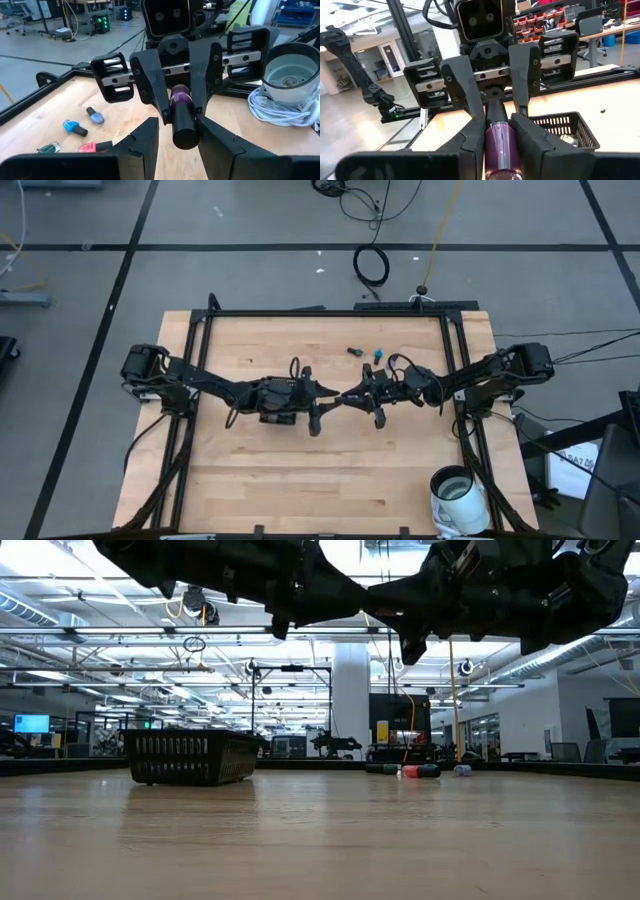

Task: Pick & Place Nail Polish
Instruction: Put the violet nail polish into the basket

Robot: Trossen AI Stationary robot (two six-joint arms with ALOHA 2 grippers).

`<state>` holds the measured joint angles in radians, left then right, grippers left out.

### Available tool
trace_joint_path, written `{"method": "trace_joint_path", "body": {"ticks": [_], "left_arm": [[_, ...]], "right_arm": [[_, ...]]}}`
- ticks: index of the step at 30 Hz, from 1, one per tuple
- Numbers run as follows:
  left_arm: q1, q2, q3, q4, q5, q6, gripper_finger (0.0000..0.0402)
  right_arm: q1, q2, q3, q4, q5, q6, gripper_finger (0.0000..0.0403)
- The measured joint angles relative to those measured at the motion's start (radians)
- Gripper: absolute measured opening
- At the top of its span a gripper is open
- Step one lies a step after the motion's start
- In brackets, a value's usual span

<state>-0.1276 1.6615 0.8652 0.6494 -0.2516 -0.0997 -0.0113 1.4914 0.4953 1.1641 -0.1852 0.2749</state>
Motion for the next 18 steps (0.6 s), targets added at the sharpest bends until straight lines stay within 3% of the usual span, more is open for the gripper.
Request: {"method": "trace_joint_path", "body": {"ticks": [9, 15, 18], "left_arm": [[0.003, -0.004, 0.000, 0.004, 0.000, 0.017, 0.0121], [0.003, -0.005, 0.000, 0.005, 0.005, 0.017, 0.0034], [0.003, -0.005, 0.000, 0.020, -0.006, 0.018, 0.0034]], "right_arm": [[0.000, 0.000, 0.000, 0.000, 0.001, -0.003, 0.0067], [-0.001, -0.001, 0.000, -0.002, 0.004, -0.007, 0.0071], [-0.001, -0.001, 0.001, -0.001, 0.006, -0.011, 0.0111]]}}
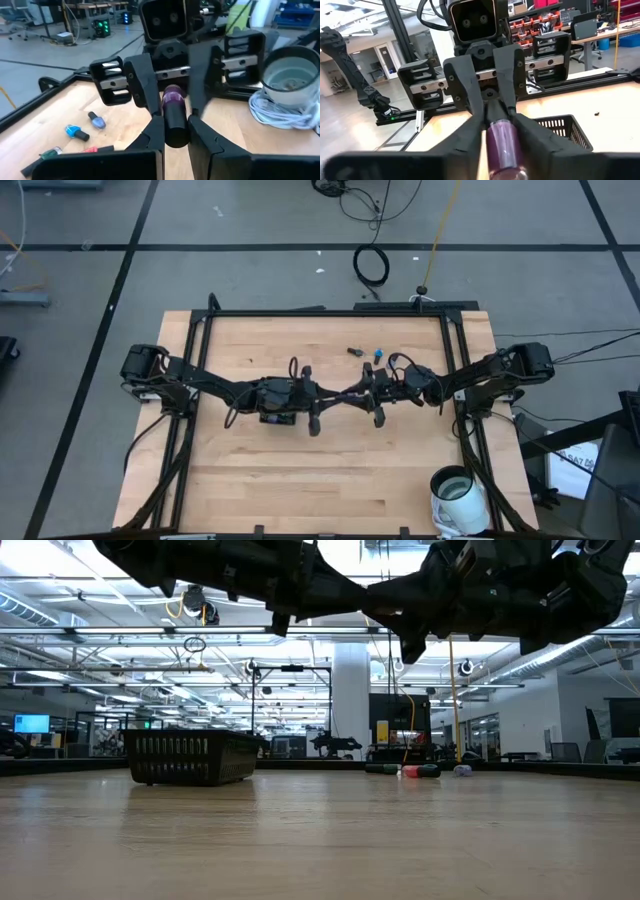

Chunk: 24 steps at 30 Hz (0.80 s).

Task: Pick & Place Nail Polish
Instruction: Put the violet nail polish into the basket

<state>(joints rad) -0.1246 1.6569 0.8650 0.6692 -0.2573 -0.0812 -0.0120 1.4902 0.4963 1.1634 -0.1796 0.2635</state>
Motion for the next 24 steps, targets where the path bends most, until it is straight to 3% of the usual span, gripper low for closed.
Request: {"method": "trace_joint_path", "body": {"ticks": [4, 10, 17, 24], "left_arm": [[0.000, -0.011, 0.000, -0.003, -0.036, 0.030, 0.0034], [-0.011, -0.064, 0.001, -0.065, -0.090, 0.058, 0.0034], [-0.083, -0.171, 0.002, -0.331, -0.291, 0.049, 0.0034], [-0.201, -0.236, 0.003, -0.693, -0.527, -0.182, 0.0034]], "right_arm": [[0.000, 0.000, 0.002, -0.011, 0.000, -0.027, 0.0168], [-0.003, 0.000, 0.002, -0.039, -0.009, -0.086, 0.0217], [-0.020, -0.068, 0.001, -0.191, -0.008, -0.118, 0.0236], [-0.048, -0.205, 0.001, -0.399, -0.006, -0.120, 0.0237]]}}
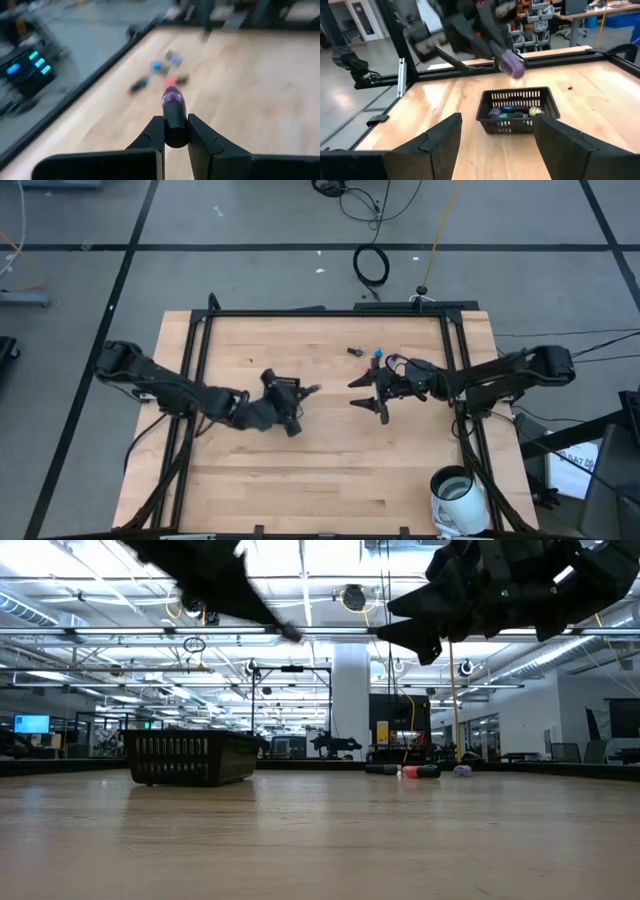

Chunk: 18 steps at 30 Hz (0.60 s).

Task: Pick & Place Nail Polish
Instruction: Put the violet nail polish into the basket

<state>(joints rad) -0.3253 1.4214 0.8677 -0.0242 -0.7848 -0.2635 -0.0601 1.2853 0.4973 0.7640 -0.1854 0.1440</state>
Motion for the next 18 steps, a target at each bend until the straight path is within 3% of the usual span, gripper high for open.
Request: {"method": "trace_joint_path", "body": {"ticks": [4, 9, 18], "left_arm": [[-0.058, 0.004, -0.002, -0.202, -0.111, -0.227, 0.0034], [-0.094, 0.026, -0.025, -0.414, -0.143, -0.532, 0.0034], [-0.083, 0.027, -0.161, -0.428, -0.151, -0.837, 0.0034]], "right_arm": [[-0.005, -0.043, 0.000, -0.057, 0.000, 0.000, 0.0237], [-0.005, -0.052, 0.000, -0.073, 0.001, 0.000, 0.0237], [-0.005, -0.051, 0.000, -0.073, 0.004, 0.000, 0.0238]]}}
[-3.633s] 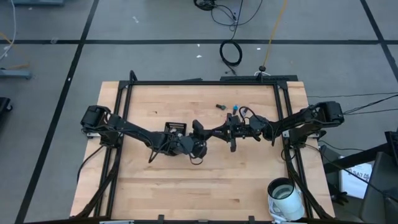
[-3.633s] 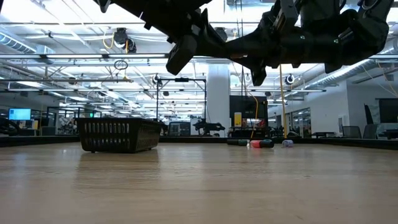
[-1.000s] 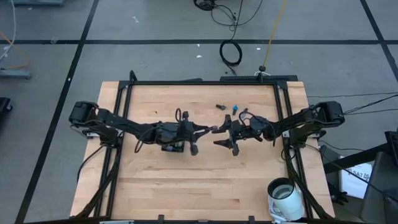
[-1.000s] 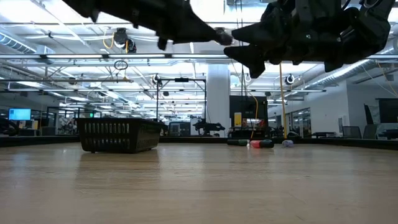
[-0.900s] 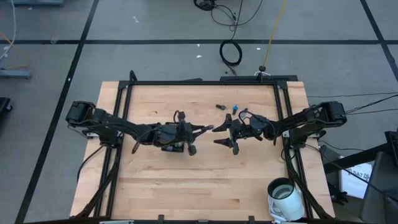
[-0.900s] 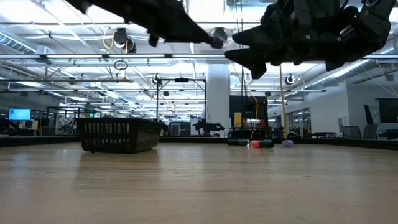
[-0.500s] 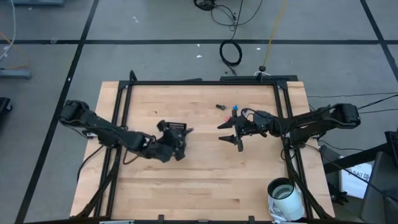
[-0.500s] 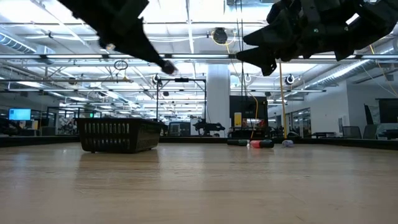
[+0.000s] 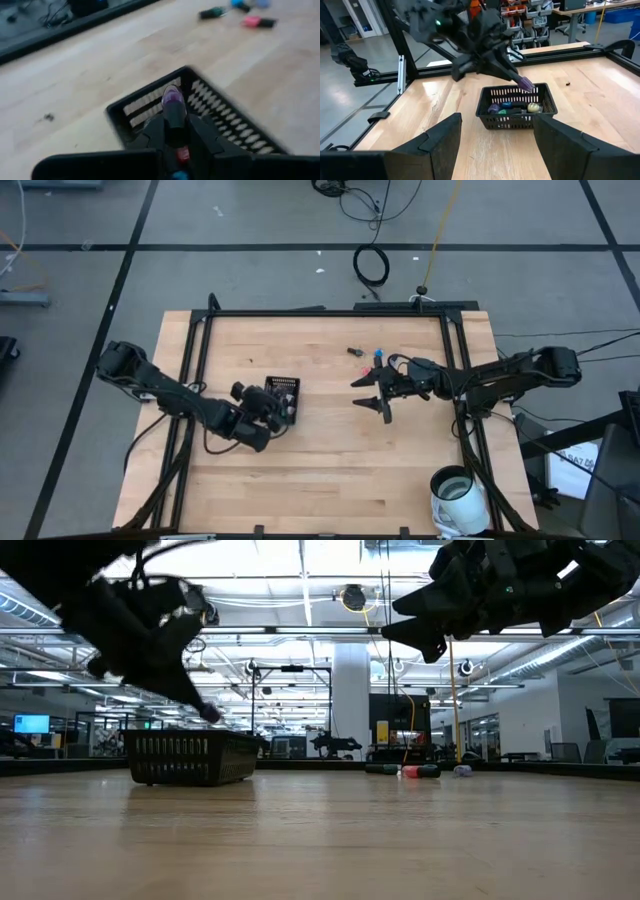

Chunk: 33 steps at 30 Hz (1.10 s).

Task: Pick & Place Nail Polish
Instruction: Put the violet nail polish into the basket, then put the light blue nail polish into the basket

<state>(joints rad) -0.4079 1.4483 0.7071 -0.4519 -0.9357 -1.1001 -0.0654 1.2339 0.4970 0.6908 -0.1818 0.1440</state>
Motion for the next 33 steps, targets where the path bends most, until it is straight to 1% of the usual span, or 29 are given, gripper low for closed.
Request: {"method": "trace_joint_path", "body": {"ticks": [2, 5, 11, 14, 20, 23, 25, 27, 31, 33], "left_arm": [[0.014, 0.000, -0.021, 0.002, 0.013, -0.037, 0.0035], [0.032, 0.000, -0.033, 0.045, 0.046, -0.029, 0.0054], [0.073, 0.000, -0.037, 0.148, 0.155, 0.121, 0.0086], [0.089, 0.000, -0.037, 0.175, 0.165, 0.159, 0.0095], [0.121, 0.000, -0.037, 0.169, 0.168, 0.155, 0.0113], [0.135, 0.000, -0.037, 0.169, 0.168, 0.155, 0.0123], [0.141, 0.000, -0.037, 0.169, 0.168, 0.156, 0.0128], [0.146, 0.000, -0.037, 0.169, 0.168, 0.160, 0.0132], [0.153, 0.000, -0.037, 0.170, 0.174, 0.186, 0.0133], [0.154, 0.000, -0.037, 0.170, 0.176, 0.187, 0.0133]], "right_arm": [[0.000, 0.000, 0.000, 0.000, 0.000, 0.000, 0.0238], [0.000, 0.000, 0.000, 0.000, 0.001, 0.000, 0.0238], [0.000, 0.000, 0.000, -0.003, 0.002, 0.000, 0.0238], [0.000, 0.000, 0.000, -0.015, 0.002, 0.000, 0.0238], [0.000, 0.000, -0.001, -0.046, 0.002, 0.003, 0.0238], [-0.003, 0.000, -0.001, -0.073, 0.015, 0.036, 0.0238], [-0.011, -0.002, -0.001, -0.122, 0.074, 0.050, 0.0238], [-0.027, -0.015, -0.001, -0.206, 0.164, 0.052, 0.0238], [-0.069, -0.049, -0.001, -0.432, 0.450, 0.132, 0.0233], [-0.101, -0.068, 0.004, -0.545, 0.570, 0.193, 0.0228]]}}
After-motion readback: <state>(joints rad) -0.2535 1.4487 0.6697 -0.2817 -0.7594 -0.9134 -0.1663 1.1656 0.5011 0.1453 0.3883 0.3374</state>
